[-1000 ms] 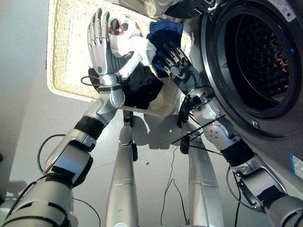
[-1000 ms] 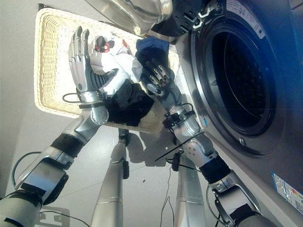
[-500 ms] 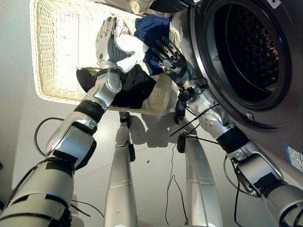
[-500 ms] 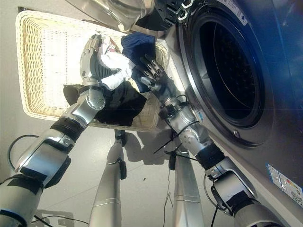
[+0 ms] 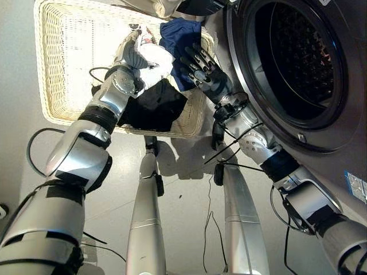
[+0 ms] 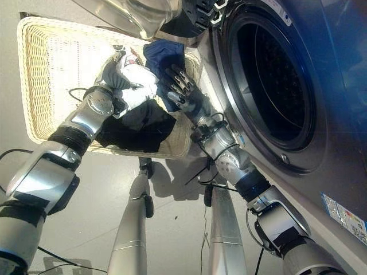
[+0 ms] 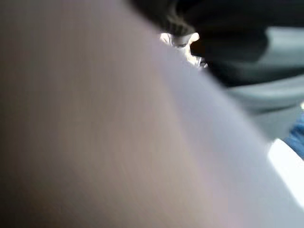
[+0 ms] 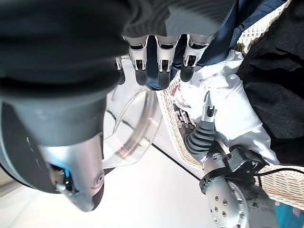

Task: Put the clothes into the washing machine.

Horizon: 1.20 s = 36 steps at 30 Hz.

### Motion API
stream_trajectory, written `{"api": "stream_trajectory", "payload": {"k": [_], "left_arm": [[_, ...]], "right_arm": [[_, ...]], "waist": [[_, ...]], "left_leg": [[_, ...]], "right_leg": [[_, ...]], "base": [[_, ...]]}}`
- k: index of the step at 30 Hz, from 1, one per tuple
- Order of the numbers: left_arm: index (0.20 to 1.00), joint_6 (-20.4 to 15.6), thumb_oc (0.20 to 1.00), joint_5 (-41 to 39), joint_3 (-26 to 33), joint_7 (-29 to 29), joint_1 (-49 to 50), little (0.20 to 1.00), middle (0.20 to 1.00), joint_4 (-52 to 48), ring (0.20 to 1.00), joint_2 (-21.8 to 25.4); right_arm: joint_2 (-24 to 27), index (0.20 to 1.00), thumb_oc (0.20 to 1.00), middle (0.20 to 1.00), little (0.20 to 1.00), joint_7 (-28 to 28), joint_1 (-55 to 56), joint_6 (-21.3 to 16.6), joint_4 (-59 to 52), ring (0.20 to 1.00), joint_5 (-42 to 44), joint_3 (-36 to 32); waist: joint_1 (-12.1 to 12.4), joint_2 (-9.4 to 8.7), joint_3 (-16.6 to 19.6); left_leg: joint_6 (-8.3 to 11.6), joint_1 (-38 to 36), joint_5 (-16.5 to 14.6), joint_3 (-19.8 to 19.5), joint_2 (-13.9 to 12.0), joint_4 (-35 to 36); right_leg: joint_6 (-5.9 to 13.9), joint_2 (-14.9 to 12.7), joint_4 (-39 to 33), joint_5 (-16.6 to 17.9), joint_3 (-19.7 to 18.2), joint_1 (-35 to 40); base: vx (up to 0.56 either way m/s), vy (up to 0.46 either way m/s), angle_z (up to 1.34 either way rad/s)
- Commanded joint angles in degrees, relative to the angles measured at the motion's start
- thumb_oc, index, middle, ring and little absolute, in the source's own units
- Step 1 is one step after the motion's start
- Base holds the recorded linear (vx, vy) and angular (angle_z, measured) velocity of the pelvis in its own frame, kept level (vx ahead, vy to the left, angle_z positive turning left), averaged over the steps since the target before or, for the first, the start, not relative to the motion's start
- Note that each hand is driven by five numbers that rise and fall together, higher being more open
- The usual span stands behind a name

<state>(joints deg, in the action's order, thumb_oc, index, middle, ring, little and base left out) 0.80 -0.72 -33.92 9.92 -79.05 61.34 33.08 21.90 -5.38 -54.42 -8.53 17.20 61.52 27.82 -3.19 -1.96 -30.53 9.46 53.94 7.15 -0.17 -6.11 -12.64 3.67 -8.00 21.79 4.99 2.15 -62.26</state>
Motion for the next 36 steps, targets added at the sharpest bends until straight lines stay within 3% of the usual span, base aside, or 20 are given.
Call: {"api": "stream_trajectory", "payload": {"k": [1, 8, 14, 19, 25, 26, 27, 29, 31, 32, 34, 36], "left_arm": [[0.2, 3.6, 0.2, 0.2, -2.8, -8.5, 5.2, 0.2, 0.2, 6.5, 0.2, -3.0], [0.2, 1.4, 0.2, -2.1, -2.7, -6.9, 5.8, 0.2, 0.2, 6.2, 0.2, -2.0], [0.2, -4.2, 0.2, -6.0, 0.4, -2.4, 7.9, 0.2, 0.2, 3.5, 0.2, -1.5], [0.2, -6.5, 0.2, -7.6, 2.3, -0.8, 9.5, 0.2, 0.2, 1.0, 0.2, -1.4], [0.2, -14.0, 0.2, -15.6, 6.4, 5.5, 12.1, 0.2, 0.2, -3.1, 0.2, -1.3], [0.2, -17.7, 0.2, -16.1, 8.0, 9.3, 12.9, 0.2, 0.2, -5.4, 0.2, -1.3], [0.2, -19.0, 0.2, -16.0, 8.5, 10.9, 13.3, 0.2, 0.2, -6.7, 0.2, -1.3], [0.2, -25.3, 0.2, -12.8, 10.8, 21.3, 15.8, 0.2, 0.2, -14.0, 0.2, -1.3], [0.2, -26.8, 0.2, -11.1, 11.1, 23.9, 16.4, 0.2, 0.2, -15.1, 0.2, -1.4], [0.2, -29.2, 0.2, -5.8, 12.2, 30.5, 18.4, 0.2, 0.2, -19.9, 0.2, -2.0], [0.2, -31.8, 0.2, 3.9, 13.4, 37.9, 21.2, 0.2, 0.2, -25.7, 0.2, -3.3], [0.2, -32.1, 0.2, 15.4, 14.4, 43.5, 23.9, 0.2, 0.2, -33.1, 0.2, -5.3]], "right_arm": [[-0.1, 1.0, 1.0, 1.0, 1.0, -1.7, -1.3, -3.0, -3.0, 1.0, 2.2, 1.4], [0.7, 1.0, 1.0, 1.0, 1.0, -1.6, 0.1, -3.3, -4.6, 1.0, 2.2, 1.6], [0.6, 1.0, 1.0, 1.0, 1.0, -0.7, 2.1, -3.0, -7.1, 1.0, 0.9, 0.8], [0.7, 1.0, 1.0, 1.0, 1.0, -0.2, 3.3, -3.0, -8.4, 1.0, 0.5, 0.4], [1.0, 1.0, 1.0, 1.0, 1.0, 0.4, 4.9, -2.5, -10.5, 1.0, 0.2, -0.5], [1.0, 1.0, 1.0, 1.0, 1.0, 0.8, 5.7, -2.5, -11.1, 1.0, -0.1, -0.9], [0.9, 1.0, 1.0, 1.0, 1.0, 1.1, 6.2, -2.5, -11.5, 1.0, -0.3, -1.1], [1.1, 1.0, 1.0, 1.0, 1.0, 3.6, 8.1, -2.5, -13.9, 1.0, -1.1, -2.0], [1.0, 1.0, 1.0, 1.0, 1.0, 4.3, 8.5, -2.4, -14.4, 1.0, -1.3, -2.3], [0.6, 1.0, 1.0, 1.0, 1.0, 6.5, 9.9, -1.8, -16.0, 1.0, -2.1, -3.3], [-0.3, 1.0, 1.0, 1.0, 1.0, 8.7, 12.2, -1.8, -17.8, 1.0, -3.9, -4.6], [-1.4, 1.0, 1.0, 1.0, 1.0, 11.2, 14.4, -1.3, -20.4, 1.0, -6.6, -5.4]], "waist": [[-1.2, 0.32, 0.7], [-1.4, 0.46, 0.7], [-1.0, 0.61, 0.7], [-0.7, 0.6, 0.7], [-0.4, 0.5, 0.7], [-0.2, 0.53, 0.7], [-0.1, 0.54, 0.7], [0.5, 0.73, 0.7], [0.6, 0.78, 0.7], [1.0, 0.91, 0.7], [1.6, 0.98, 0.7], [2.1, 0.98, 0.7]], "left_leg": [[-2.08, 1.0, 1.7, 1.8, 4.8, 1.7], [-2.13, 0.7, 1.8, 2.0, 4.8, 2.0], [-2.13, 0.5, 1.7, 2.1, 4.6, 2.3], [-2.17, 0.4, 1.8, 1.8, 4.7, 2.5], [-2.34, 0.2, 1.9, 1.5, 4.6, 2.9], [-2.41, 0.2, 1.8, 1.4, 4.7, 2.9], [-2.46, 0.2, 1.7, 1.3, 4.7, 2.9], [-2.61, 0.4, 1.6, 0.8, 4.9, 2.9], [-2.65, 0.4, 1.5, 0.7, 5.0, 2.9], [-2.84, 0.6, 1.4, 0.2, 5.2, 2.9], [-3.16, 1.1, 1.2, -0.4, 5.5, 2.7], [-3.57, 1.5, 1.0, -0.9, 5.8, 2.5]], "right_leg": [[5.14, 3.7, -6.4, 4.3, 4.6, 2.7], [5.13, 3.6, -7.0, 4.4, 4.6, 3.0], [5.07, 3.2, -7.2, 4.3, 4.9, 3.2], [5.01, 3.1, -7.3, 4.2, 5.2, 3.4], [4.83, 3.1, -7.2, 4.1, 5.4, 3.6], [4.83, 3.1, -7.1, 3.9, 5.5, 3.6], [4.8, 3.0, -7.1, 3.9, 5.5, 3.6], [4.71, 2.8, -7.0, 3.8, 5.9, 3.5], [4.68, 2.8, -7.0, 3.7, 6.0, 3.5], [4.63, 2.7, -6.8, 3.7, 6.1, 3.4], [4.6, 2.5, -6.6, 3.6, 6.5, 3.1], [4.53, 2.4, -6.2, 3.6, 6.8, 2.8]], "base": [[0.0, 0.0, 0.0], [0.0, 0.0, 0.0], [0.0, 0.0, 0.0], [0.0, 0.0, 0.0], [0.0, 0.0, 0.0], [0.0, 0.0, 0.0], [0.0, 0.0, 0.0], [0.0, 0.0, 0.0], [0.0, 0.0, 0.0], [-0.01, -0.04, 0.02], [-0.01, -0.07, 0.01], [-0.01, -0.068, 0.03]]}}
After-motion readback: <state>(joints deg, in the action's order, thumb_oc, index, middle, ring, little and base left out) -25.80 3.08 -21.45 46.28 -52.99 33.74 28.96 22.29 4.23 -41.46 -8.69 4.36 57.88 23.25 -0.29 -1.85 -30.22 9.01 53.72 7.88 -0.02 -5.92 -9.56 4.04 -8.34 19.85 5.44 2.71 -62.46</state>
